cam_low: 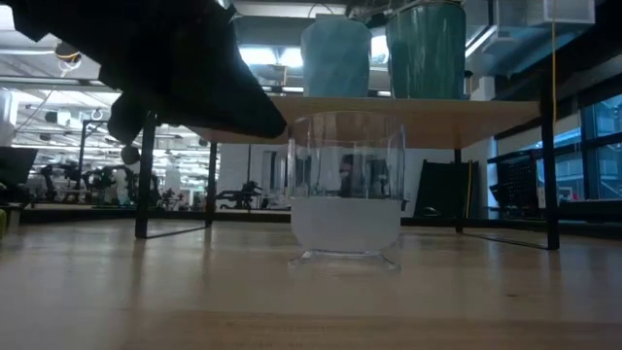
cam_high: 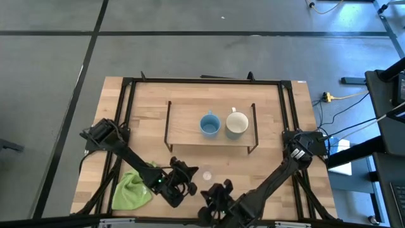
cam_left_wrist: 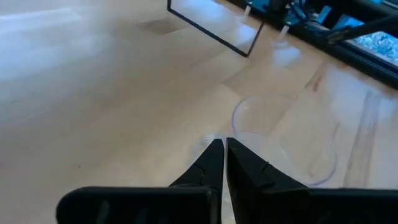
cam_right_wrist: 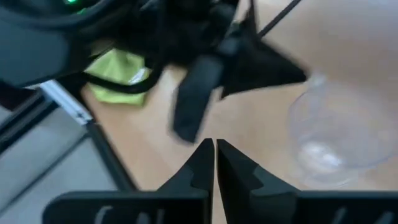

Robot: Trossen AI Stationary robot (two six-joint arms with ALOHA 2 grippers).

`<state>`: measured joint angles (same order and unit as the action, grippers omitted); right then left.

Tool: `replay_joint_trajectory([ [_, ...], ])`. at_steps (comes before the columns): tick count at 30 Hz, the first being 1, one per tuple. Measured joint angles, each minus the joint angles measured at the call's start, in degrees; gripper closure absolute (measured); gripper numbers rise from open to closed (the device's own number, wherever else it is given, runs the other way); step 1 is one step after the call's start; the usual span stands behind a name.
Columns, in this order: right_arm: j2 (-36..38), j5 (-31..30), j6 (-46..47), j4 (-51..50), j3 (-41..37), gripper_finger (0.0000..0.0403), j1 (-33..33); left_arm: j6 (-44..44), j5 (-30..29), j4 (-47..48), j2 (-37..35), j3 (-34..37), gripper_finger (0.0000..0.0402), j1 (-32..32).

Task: Stack small to large cups/mugs on shelf
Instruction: Put the transparent mug on the shelf

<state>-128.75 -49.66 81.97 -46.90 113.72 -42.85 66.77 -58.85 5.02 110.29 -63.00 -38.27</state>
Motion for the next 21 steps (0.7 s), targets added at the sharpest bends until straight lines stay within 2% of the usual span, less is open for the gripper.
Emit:
replay_joint_trajectory([
  [5,0.1,1.8,2.3,-13.6,3.5,0.0383,1.0,-1.9,3.1,0.3,-1.2,0.0,0.0392,0.0],
  [7,0.1,3.0,8.3,-23.5,5.2,0.0383,1.4,-1.9,3.7,0.1,-1.4,0.0,0.0391,-0.9],
  [9,0.1,6.9,15.9,-35.4,6.4,0.0383,1.9,-1.1,3.7,0.2,-2.0,0.0,0.0389,-2.4],
  [11,0.1,11.7,22.5,-43.2,6.4,0.0383,2.5,-0.3,3.6,-0.1,-2.6,0.0,0.0386,-3.9],
  [12,0.2,14.5,23.7,-43.3,6.0,0.0383,2.8,0.4,3.5,-0.1,-2.7,0.0,0.0385,-4.6],
  [15,1.3,21.8,19.7,-37.6,3.9,0.0383,3.6,3.4,4.5,0.3,-2.7,0.0,0.0384,-6.6],
  [18,1.3,24.4,18.3,-29.7,3.9,0.0371,4.4,5.8,5.4,0.6,-2.7,0.0,0.0381,-8.6],
  [21,1.6,24.3,17.6,-26.5,4.4,0.0337,5.8,6.2,5.4,0.6,-3.1,0.0,0.0372,-10.7],
])
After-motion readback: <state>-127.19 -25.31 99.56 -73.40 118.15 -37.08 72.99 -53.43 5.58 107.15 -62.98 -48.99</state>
